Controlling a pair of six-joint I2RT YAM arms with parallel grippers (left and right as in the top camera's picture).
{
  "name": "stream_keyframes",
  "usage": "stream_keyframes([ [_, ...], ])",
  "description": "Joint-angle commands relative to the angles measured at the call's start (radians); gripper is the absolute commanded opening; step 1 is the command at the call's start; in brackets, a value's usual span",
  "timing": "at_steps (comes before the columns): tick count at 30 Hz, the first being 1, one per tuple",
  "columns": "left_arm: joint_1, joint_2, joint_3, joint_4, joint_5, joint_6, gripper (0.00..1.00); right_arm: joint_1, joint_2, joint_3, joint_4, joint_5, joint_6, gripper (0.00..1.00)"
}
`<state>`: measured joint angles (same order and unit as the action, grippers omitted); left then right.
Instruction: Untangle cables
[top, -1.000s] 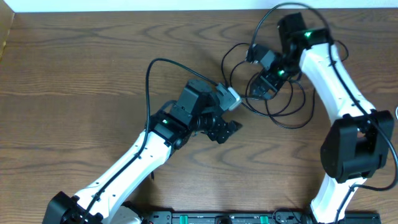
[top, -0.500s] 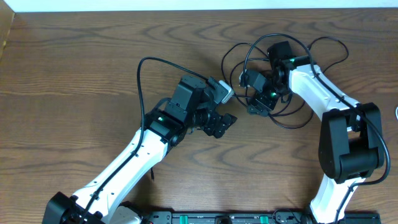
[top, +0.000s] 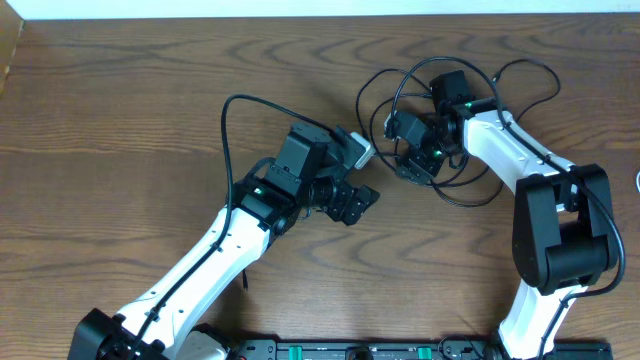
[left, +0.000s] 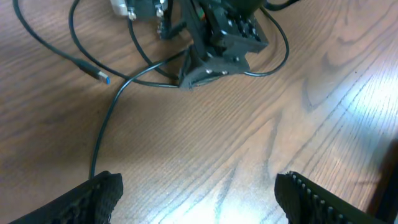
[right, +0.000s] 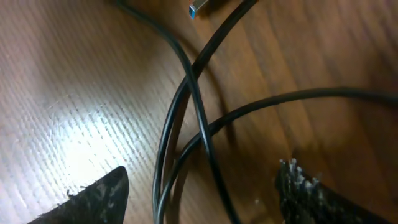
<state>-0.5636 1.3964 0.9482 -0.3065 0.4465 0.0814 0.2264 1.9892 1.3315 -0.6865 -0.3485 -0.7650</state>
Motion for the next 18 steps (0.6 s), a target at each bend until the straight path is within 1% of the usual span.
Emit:
stream_keyframes([
  [1,0.002,0.0,0.003,-0.007,0.017,-0.009,0.84,-0.003,-0.006,-0.011,0.006,-0.016,0.036,0.68],
  [4,0.002,0.0,0.003,-0.007,0.022,-0.009,0.84,-0.005,-0.006,-0.012,0.002,-0.015,0.041,0.66],
  [8,0.002,0.0,0.003,-0.006,0.071,-0.009,0.84,-0.01,-0.006,-0.015,0.003,0.003,0.054,0.65],
  [10,0.002,0.0,0.003,-0.006,0.074,-0.009,0.84,-0.01,-0.006,-0.019,0.006,0.01,0.054,0.64],
  [13,0.002,0.0,0.003,-0.006,0.074,-0.009,0.84,-0.011,-0.006,-0.02,0.006,0.01,0.055,0.61],
  [18,0.002,0.0,0.003,-0.006,0.074,-0.009,0.84,-0.018,-0.006,-0.028,0.007,0.01,0.055,0.59],
])
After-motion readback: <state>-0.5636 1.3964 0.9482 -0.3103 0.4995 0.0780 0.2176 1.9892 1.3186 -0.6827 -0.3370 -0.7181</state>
